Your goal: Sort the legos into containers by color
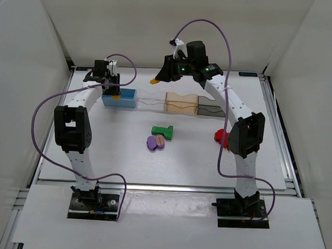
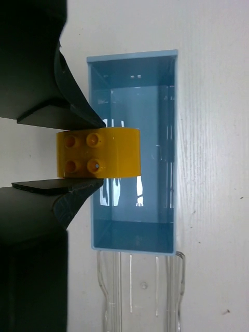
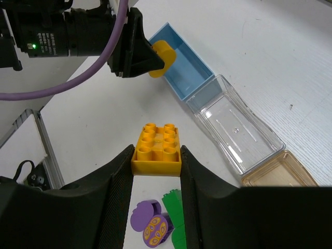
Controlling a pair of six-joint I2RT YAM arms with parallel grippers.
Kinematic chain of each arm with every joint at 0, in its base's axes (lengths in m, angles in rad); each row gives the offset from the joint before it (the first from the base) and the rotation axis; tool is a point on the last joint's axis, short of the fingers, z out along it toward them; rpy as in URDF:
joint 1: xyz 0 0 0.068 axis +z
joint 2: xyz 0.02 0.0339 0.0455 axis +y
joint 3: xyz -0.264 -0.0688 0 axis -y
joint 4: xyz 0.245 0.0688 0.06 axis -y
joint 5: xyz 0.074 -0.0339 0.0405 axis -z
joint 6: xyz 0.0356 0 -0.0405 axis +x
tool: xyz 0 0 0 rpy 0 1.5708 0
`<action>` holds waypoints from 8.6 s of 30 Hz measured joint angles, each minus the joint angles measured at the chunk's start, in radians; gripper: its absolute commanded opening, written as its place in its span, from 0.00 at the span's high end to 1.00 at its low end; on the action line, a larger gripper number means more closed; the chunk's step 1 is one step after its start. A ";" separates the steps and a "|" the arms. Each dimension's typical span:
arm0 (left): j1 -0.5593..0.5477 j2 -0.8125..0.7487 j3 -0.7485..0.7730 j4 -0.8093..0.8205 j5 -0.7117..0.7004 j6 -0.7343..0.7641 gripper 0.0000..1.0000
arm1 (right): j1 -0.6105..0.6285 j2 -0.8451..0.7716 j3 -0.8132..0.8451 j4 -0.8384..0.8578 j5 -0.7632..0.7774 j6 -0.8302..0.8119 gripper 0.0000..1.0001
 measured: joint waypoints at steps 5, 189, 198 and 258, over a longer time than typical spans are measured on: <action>0.000 0.010 0.026 0.003 0.009 0.000 0.90 | 0.000 0.000 0.000 0.006 -0.009 -0.003 1.00; -0.500 -0.222 -0.532 -0.019 0.367 0.707 0.35 | -0.586 -0.664 -0.541 -0.426 -0.050 -0.551 0.24; -0.515 -0.235 -0.546 0.011 0.348 0.692 0.58 | -0.585 -0.666 -0.574 -0.422 -0.063 -0.480 0.25; -0.622 -0.676 -0.451 0.116 0.186 0.610 0.72 | -0.080 -0.243 -0.430 -0.251 -0.583 -0.152 1.00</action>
